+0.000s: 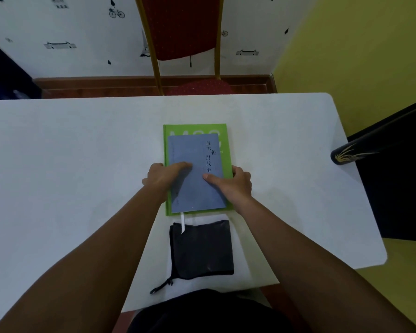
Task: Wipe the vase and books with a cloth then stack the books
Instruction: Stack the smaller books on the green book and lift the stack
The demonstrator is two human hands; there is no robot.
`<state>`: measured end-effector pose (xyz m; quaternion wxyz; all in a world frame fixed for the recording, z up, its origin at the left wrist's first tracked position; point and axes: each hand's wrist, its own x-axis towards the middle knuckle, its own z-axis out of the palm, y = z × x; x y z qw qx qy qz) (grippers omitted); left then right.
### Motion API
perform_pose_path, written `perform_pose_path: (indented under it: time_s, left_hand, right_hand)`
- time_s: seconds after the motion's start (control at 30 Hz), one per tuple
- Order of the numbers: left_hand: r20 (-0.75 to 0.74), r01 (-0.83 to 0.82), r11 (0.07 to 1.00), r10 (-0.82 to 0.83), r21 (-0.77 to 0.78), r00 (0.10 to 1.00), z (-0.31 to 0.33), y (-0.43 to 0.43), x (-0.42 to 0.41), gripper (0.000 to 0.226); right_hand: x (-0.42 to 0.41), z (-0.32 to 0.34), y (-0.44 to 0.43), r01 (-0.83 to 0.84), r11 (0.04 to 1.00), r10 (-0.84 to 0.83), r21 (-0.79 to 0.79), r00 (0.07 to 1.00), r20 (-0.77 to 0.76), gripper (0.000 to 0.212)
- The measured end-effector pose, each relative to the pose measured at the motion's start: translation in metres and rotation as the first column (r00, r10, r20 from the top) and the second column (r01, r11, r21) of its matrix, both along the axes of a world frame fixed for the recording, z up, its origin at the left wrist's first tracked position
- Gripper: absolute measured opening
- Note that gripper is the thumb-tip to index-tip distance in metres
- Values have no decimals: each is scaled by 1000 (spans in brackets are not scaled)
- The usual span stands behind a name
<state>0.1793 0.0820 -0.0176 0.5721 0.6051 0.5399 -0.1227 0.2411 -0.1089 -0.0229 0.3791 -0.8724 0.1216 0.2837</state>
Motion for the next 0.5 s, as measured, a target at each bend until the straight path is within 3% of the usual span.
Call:
perform_pose_path:
  time_s: [0.23, 0.4, 0.5]
  left_hand:
    - [196, -51, 989, 79, -140, 977, 7, -3, -8, 64]
    - [308, -105, 984, 145, -141, 940, 21, -10, -12, 102]
    - [409, -47, 985, 111, -164, 906, 30, -6, -16, 103]
  right_hand:
    - [-4, -2, -10, 72, 983, -65, 171, 997, -46, 100]
    - [-10, 1, -8, 107, 969, -107, 224, 994, -12, 92]
    - [-10, 7, -10, 137, 932, -136, 336, 990, -27, 85]
